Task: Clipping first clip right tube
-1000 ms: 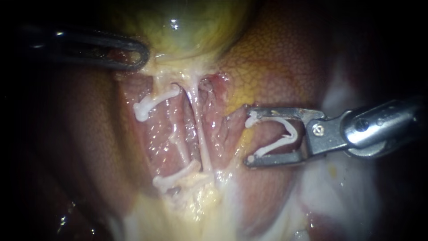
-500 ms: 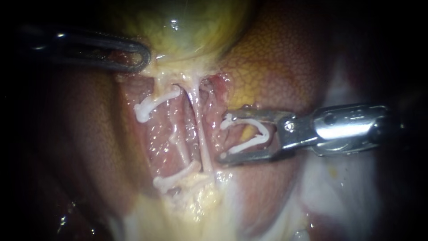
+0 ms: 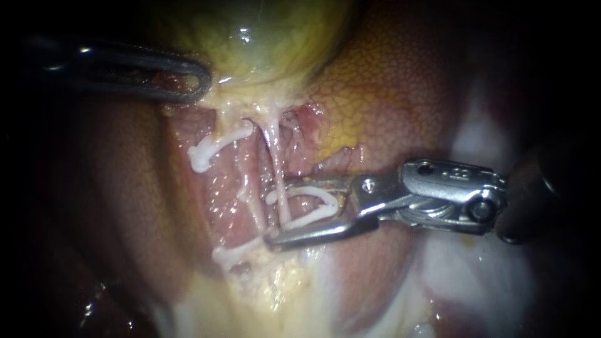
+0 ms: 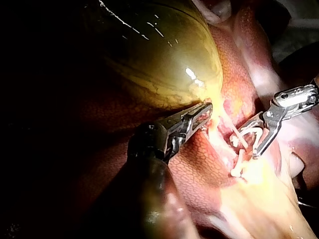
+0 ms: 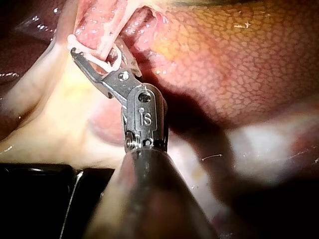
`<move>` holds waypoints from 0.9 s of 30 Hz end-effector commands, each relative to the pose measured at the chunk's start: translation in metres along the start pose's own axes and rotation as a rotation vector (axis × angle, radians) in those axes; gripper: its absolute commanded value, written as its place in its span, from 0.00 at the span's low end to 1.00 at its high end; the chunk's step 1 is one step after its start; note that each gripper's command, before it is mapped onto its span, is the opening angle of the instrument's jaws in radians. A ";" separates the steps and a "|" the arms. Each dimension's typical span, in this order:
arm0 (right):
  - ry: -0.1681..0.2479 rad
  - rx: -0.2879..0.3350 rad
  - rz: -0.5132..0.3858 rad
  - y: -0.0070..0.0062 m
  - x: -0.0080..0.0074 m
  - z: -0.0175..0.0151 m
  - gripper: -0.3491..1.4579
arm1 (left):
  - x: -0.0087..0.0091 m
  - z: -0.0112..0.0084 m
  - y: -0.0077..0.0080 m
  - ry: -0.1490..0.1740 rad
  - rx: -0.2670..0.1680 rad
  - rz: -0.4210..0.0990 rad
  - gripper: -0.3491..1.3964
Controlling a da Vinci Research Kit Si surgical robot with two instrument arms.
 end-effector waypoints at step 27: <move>0.034 0.167 0.136 -0.0015 0.0001 0.0007 0.15 | 0.0000 -0.0001 0.0000 0.000 0.000 0.000 0.00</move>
